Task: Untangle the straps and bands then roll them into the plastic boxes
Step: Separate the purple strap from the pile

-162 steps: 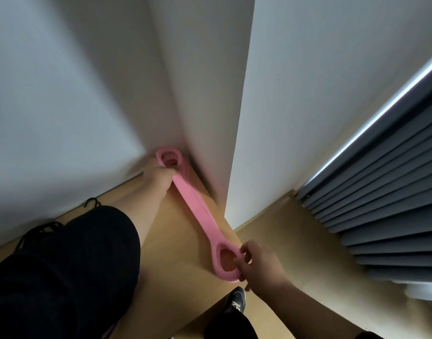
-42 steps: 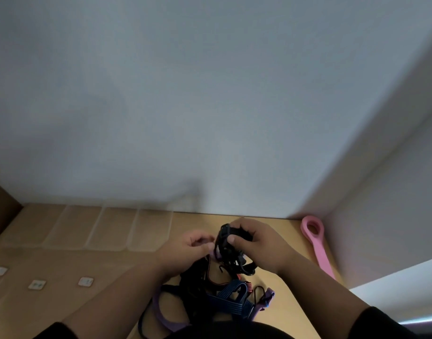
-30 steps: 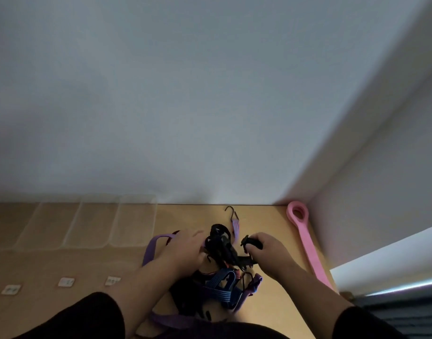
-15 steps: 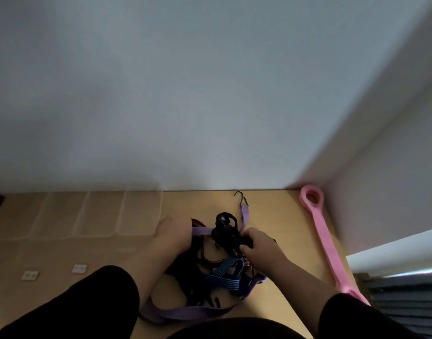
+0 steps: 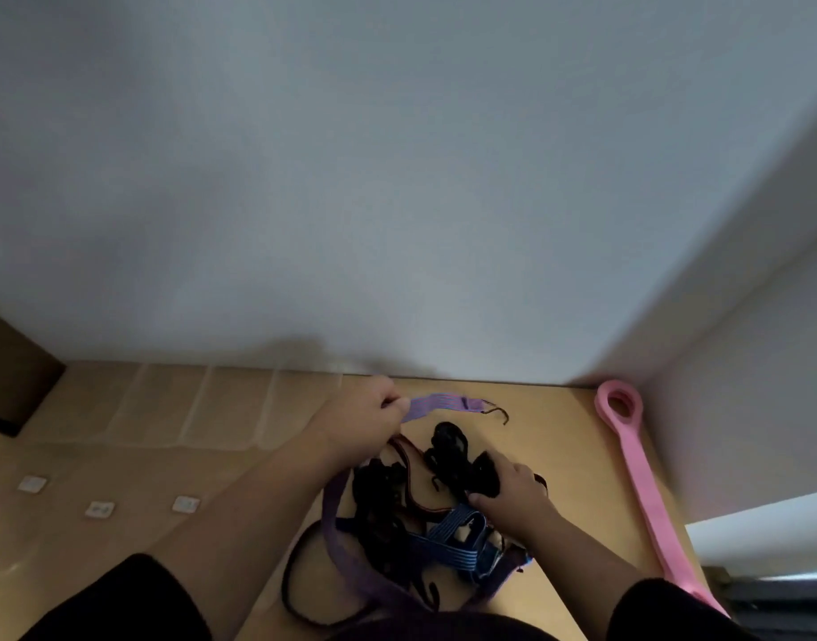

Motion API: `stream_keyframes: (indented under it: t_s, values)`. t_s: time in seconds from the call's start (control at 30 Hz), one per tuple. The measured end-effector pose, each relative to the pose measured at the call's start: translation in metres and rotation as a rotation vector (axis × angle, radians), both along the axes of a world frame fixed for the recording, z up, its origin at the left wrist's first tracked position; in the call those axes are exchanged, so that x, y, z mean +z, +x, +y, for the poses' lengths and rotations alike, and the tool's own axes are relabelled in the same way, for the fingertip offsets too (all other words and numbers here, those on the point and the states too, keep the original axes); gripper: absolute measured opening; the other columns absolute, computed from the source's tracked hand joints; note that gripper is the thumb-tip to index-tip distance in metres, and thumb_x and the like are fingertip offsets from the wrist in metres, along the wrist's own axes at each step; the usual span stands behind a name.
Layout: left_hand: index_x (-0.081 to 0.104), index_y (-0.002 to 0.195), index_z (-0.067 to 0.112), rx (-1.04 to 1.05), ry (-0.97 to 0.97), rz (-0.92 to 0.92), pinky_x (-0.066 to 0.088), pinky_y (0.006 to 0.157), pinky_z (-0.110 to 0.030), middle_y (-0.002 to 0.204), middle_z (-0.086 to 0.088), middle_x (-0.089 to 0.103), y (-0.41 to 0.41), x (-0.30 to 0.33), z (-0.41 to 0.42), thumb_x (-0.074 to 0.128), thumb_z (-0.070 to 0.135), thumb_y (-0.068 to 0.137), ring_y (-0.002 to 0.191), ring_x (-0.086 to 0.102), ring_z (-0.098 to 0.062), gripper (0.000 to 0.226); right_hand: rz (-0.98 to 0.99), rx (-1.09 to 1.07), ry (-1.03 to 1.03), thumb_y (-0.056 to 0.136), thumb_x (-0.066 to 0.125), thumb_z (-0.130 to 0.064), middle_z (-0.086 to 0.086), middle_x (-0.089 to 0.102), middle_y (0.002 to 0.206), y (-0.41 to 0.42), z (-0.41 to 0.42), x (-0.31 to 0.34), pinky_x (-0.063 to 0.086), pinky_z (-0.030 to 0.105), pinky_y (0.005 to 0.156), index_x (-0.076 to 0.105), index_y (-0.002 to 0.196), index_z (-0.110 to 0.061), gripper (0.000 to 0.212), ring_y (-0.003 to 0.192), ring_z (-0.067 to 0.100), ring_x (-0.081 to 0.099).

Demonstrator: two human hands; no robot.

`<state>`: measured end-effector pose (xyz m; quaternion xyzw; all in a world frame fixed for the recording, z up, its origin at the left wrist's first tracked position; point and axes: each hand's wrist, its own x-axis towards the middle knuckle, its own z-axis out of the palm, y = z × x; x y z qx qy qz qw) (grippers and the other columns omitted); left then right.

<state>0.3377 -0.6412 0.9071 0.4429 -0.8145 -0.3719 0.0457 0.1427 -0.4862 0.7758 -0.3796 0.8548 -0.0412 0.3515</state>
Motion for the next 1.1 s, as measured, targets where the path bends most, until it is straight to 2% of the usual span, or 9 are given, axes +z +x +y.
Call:
stream_keyframes:
  t_s: [0.07,0.17,0.3,0.47,0.63,0.73,0.83,0.97,1.1]
  values:
    - [0.063,0.08,0.021,0.049,0.04,0.156,0.052,0.062,-0.033,0.071,0.009,0.07,0.003,0.021,0.001,0.054,0.031,0.096,0.058,0.06,-0.013,0.021,0.002,0.029,-0.001,0.087,0.064,-0.051,0.012,0.041,0.145,0.008,-0.008,-0.001,0.041,0.039,0.107,0.018,0.157,-0.036,0.085,0.131,0.036,0.044]
    - [0.063,0.077,0.023,0.075,0.075,0.319,0.039,0.05,-0.027,0.065,0.01,0.068,0.007,0.048,0.003,0.056,0.027,0.097,0.045,0.049,-0.011,0.022,-0.043,0.066,0.014,0.087,0.065,-0.047,0.014,0.041,0.145,0.025,-0.02,0.002,0.042,0.038,0.108,0.017,0.158,-0.033,0.086,0.131,0.037,0.045]
    - [0.065,0.072,0.028,0.12,0.264,0.534,0.03,0.045,-0.023,0.062,0.004,0.064,0.012,0.075,0.003,0.056,0.022,0.099,0.043,0.038,-0.017,0.029,-0.167,0.098,-0.033,0.083,0.067,-0.044,0.012,0.043,0.147,0.048,-0.037,-0.001,0.046,0.039,0.106,0.022,0.158,-0.027,0.089,0.129,0.03,0.051]
    - [0.066,0.083,0.015,0.072,0.289,0.593,0.036,0.043,-0.025,0.067,0.002,0.067,0.023,0.094,0.001,0.057,0.021,0.098,0.042,0.044,-0.016,0.019,-0.294,0.161,-0.077,0.087,0.069,-0.035,0.007,0.043,0.151,0.077,-0.052,0.003,0.042,0.028,0.103,0.025,0.157,-0.022,0.084,0.13,0.021,0.049]
    - [0.068,0.088,0.014,0.04,0.352,0.616,0.044,0.05,-0.029,0.071,-0.001,0.071,0.032,0.094,-0.001,0.06,0.022,0.097,0.052,0.049,-0.024,0.015,-0.032,0.095,-0.173,0.089,0.064,-0.039,0.011,0.049,0.144,0.085,-0.06,0.032,0.046,0.035,0.101,0.035,0.151,-0.02,0.071,0.127,0.027,0.053]
    - [0.068,0.09,0.012,0.033,0.438,0.652,0.046,0.049,-0.027,0.071,-0.003,0.07,0.035,0.092,0.002,0.062,0.014,0.096,0.049,0.05,-0.019,0.009,-0.073,-0.086,-0.501,0.09,0.066,-0.036,0.001,0.048,0.146,0.083,-0.062,0.077,0.043,0.034,0.105,0.036,0.15,-0.026,0.068,0.128,0.015,0.052]
    - [0.067,0.094,0.005,0.005,0.478,0.686,0.045,0.047,-0.026,0.072,-0.006,0.07,0.035,0.093,0.008,0.062,0.01,0.095,0.047,0.05,-0.017,0.008,-0.191,-0.099,-0.903,0.093,0.067,-0.027,-0.018,0.056,0.137,0.086,-0.061,0.14,0.041,0.022,0.104,0.048,0.142,-0.033,0.052,0.125,-0.002,0.051]
    - [0.066,0.09,0.004,-0.047,0.513,0.75,0.048,0.051,-0.029,0.074,-0.008,0.07,0.034,0.098,0.016,0.061,0.008,0.096,0.05,0.052,-0.021,0.009,-0.237,0.004,-1.007,0.091,0.055,0.006,-0.009,0.073,0.088,0.094,-0.061,0.208,0.054,0.031,0.077,0.068,0.097,-0.022,0.032,0.083,0.011,0.067]
    - [0.063,0.088,0.002,-0.099,0.601,0.773,0.05,0.053,-0.031,0.076,-0.015,0.068,0.036,0.092,0.023,0.058,0.011,0.098,0.054,0.057,-0.025,0.014,-0.348,-0.225,-1.093,0.092,0.042,0.009,0.002,0.073,0.08,0.091,-0.056,0.248,0.055,0.034,0.067,0.064,0.094,-0.011,0.03,0.072,0.017,0.069]
